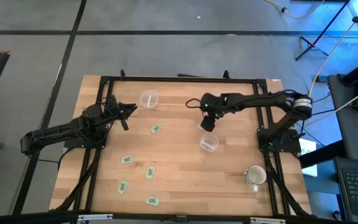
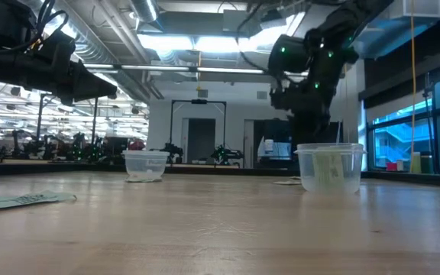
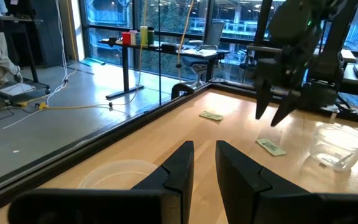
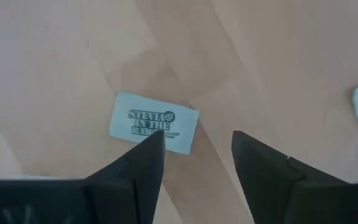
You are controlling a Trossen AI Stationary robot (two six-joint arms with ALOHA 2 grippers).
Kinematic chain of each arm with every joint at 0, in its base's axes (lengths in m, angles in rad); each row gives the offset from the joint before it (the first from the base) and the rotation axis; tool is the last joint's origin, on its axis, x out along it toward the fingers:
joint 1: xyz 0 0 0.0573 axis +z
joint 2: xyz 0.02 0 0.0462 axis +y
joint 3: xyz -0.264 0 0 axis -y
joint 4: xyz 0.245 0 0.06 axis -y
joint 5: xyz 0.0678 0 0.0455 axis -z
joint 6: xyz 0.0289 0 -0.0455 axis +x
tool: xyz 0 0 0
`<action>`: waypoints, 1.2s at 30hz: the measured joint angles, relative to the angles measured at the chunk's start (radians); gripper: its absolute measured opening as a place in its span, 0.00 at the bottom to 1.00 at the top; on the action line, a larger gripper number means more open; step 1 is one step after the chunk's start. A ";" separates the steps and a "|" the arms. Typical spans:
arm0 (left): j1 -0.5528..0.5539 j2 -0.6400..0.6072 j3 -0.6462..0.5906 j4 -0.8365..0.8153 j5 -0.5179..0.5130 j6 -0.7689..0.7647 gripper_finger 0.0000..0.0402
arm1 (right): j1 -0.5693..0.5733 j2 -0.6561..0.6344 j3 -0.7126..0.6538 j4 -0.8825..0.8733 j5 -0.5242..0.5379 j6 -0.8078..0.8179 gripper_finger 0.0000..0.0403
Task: Pick and place Stevia / Truvia into bins
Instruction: Put the stevia packet into the bottom transparent container
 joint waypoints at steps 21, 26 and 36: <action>0.000 0.000 0.000 -0.004 0.000 0.000 0.16 | 0.000 0.146 0.004 0.057 -0.001 0.017 0.41; 0.000 0.000 0.000 -0.004 0.000 0.000 0.16 | 0.000 0.146 0.003 0.057 -0.001 0.017 0.31; 0.000 0.000 0.000 -0.004 0.000 0.001 0.16 | 0.001 0.147 0.003 0.055 0.001 0.012 0.20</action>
